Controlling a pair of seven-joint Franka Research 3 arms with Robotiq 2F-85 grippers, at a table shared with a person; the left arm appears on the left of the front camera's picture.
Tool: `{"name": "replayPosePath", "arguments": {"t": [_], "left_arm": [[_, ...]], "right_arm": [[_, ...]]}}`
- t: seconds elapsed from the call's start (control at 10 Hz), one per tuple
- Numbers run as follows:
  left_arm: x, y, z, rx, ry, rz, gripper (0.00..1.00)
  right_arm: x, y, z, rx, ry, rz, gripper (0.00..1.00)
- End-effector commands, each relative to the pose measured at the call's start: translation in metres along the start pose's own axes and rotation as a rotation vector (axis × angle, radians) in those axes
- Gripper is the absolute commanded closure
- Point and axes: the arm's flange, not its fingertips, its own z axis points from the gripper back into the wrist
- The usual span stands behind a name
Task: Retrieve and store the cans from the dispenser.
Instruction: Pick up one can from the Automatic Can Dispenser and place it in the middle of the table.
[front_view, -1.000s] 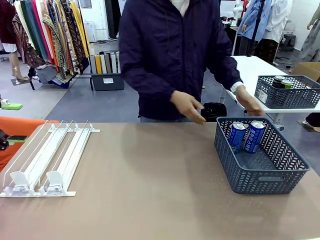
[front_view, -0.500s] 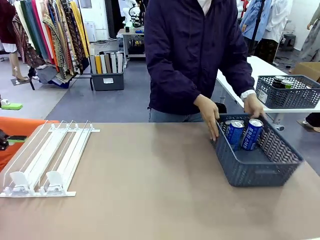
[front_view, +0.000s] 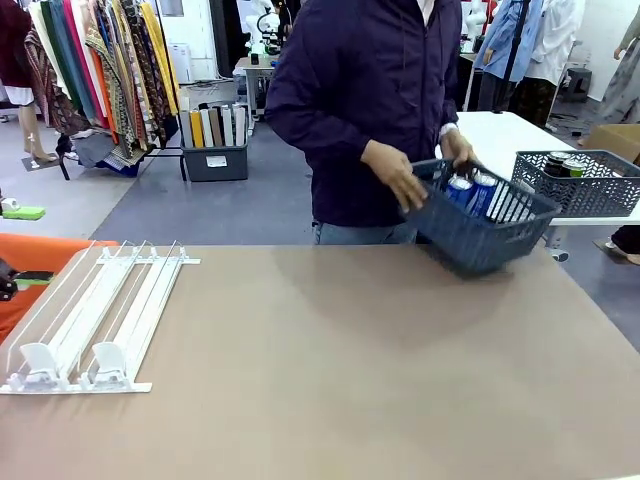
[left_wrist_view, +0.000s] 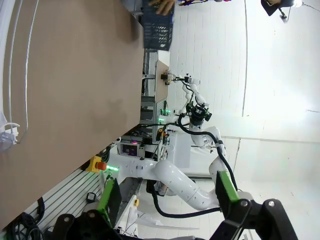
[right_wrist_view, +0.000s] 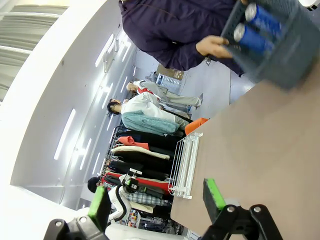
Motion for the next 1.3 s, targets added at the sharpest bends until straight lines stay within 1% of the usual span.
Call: {"name": "replayPosePath", "arguments": {"t": [0.0,1.2], "left_arm": [[-0.0016,-0.0012,0.0006,-0.009,0.002,-0.012,0.0],[-0.0016,-0.0012,0.0006,-0.009,0.002,-0.012,0.0]], "right_arm": [[0.0034,0.0044,-0.002,0.024,-0.02,0.004,0.0],[0.0034,0.0044,-0.002,0.024,-0.02,0.004,0.0]]}}
